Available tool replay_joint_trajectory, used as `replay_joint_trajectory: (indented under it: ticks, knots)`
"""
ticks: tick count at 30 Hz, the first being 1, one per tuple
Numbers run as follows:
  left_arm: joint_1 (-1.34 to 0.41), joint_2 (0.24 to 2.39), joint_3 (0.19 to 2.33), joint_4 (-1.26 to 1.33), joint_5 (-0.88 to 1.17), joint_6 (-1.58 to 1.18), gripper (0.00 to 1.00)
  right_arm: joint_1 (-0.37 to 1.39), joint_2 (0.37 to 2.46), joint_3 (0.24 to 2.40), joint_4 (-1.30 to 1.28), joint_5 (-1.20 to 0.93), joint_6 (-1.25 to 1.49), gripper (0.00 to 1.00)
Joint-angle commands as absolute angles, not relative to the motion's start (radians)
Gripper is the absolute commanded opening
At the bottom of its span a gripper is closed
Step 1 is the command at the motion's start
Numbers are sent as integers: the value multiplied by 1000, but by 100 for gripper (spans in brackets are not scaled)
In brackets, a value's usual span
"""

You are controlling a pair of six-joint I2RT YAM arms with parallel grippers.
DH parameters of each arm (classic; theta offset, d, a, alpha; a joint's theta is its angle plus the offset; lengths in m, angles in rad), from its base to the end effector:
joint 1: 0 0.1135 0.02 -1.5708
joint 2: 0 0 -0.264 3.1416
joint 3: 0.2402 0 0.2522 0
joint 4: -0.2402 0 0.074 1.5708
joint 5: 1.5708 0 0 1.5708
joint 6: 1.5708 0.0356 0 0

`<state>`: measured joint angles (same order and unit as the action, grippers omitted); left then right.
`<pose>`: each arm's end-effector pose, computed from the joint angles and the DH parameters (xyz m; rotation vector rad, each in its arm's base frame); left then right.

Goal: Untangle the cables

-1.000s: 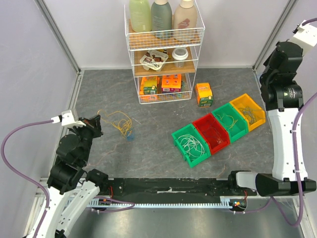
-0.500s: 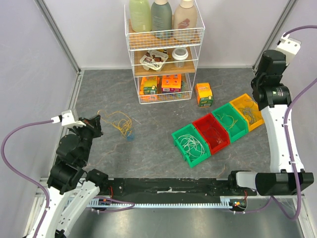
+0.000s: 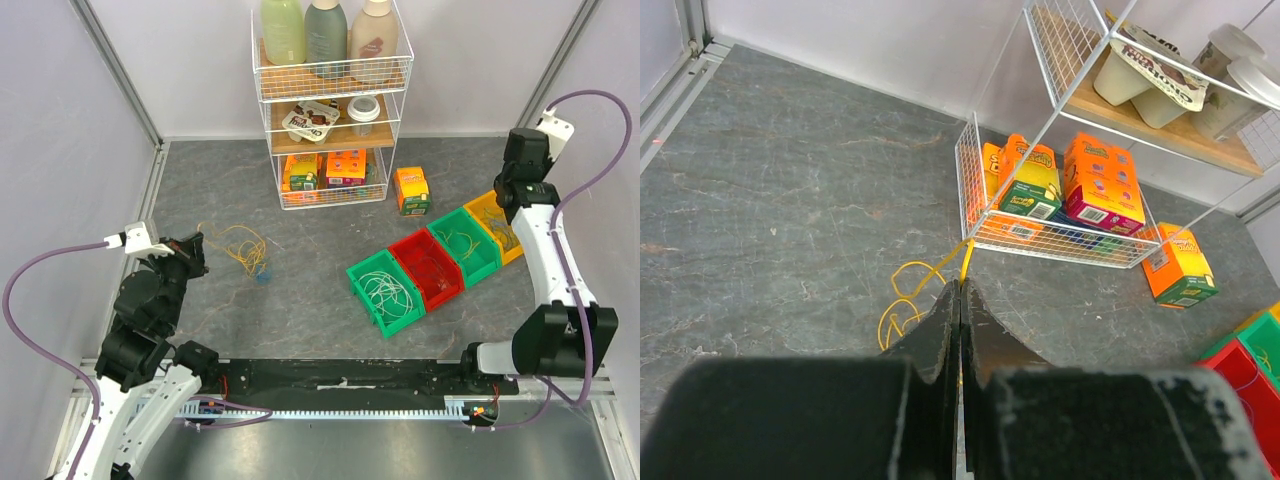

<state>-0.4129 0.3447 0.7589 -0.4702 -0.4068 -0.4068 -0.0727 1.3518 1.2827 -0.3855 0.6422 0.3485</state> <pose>0.0772 -0.0185 0.3502 -0.3072 1.6013 -0.3002 0.3009 -0.0433 0.3691 0.7904 1.7922 -0.4672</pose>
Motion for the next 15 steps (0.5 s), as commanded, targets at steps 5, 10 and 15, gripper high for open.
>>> replay_joint_trajectory:
  ticks: [5, 10, 15]
  knots:
    - [-416, 342, 781, -462, -367, -443, 2, -185, 1463, 1118, -213, 416, 451, 0]
    - [-416, 351, 787, -462, -330, -457, 2, -201, 1590, 1121, -204, 347, 437, 0]
    - [-414, 373, 819, -463, -262, -459, 2, -198, 1666, 1179, -297, 339, 420, 4]
